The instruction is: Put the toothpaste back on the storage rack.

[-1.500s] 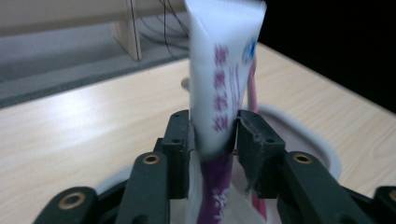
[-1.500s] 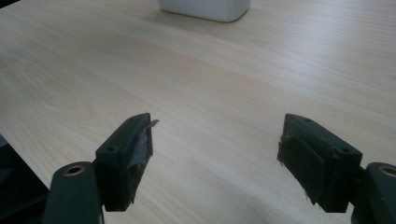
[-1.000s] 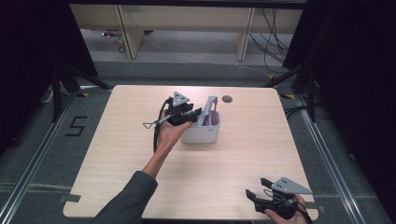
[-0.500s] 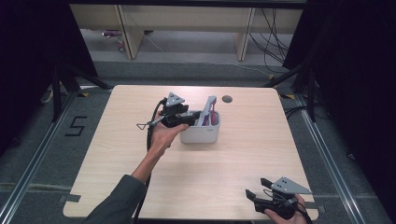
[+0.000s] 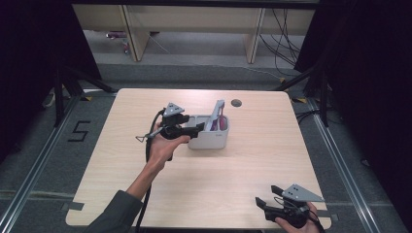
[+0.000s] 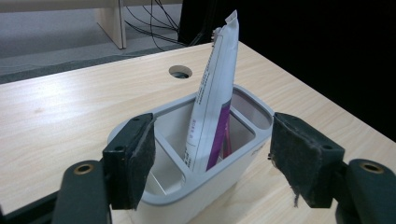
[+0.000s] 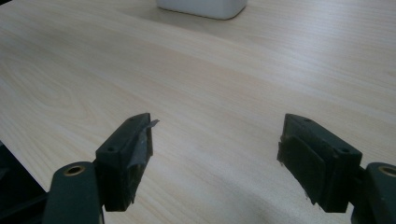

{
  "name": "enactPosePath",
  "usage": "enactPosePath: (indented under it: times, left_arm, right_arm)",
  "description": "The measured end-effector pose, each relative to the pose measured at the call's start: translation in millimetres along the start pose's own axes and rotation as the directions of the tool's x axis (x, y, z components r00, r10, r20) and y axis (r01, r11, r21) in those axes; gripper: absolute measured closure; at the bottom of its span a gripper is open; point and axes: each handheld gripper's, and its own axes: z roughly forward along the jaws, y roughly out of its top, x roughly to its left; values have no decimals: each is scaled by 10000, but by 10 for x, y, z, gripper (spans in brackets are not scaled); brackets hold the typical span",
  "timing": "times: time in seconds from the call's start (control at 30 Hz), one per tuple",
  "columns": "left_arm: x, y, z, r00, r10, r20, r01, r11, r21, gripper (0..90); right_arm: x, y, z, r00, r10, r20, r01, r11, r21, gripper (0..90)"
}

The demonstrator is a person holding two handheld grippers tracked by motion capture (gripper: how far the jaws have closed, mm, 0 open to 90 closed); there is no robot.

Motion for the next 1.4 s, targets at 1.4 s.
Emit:
enactPosePath:
  times: [1.4]
  left_arm:
    - [75,-546,-589,9968,-77,795,94,9997,-214,213]
  right_arm:
    - [-33,-13,44,9996,-279,70,280,9996,-102,260]
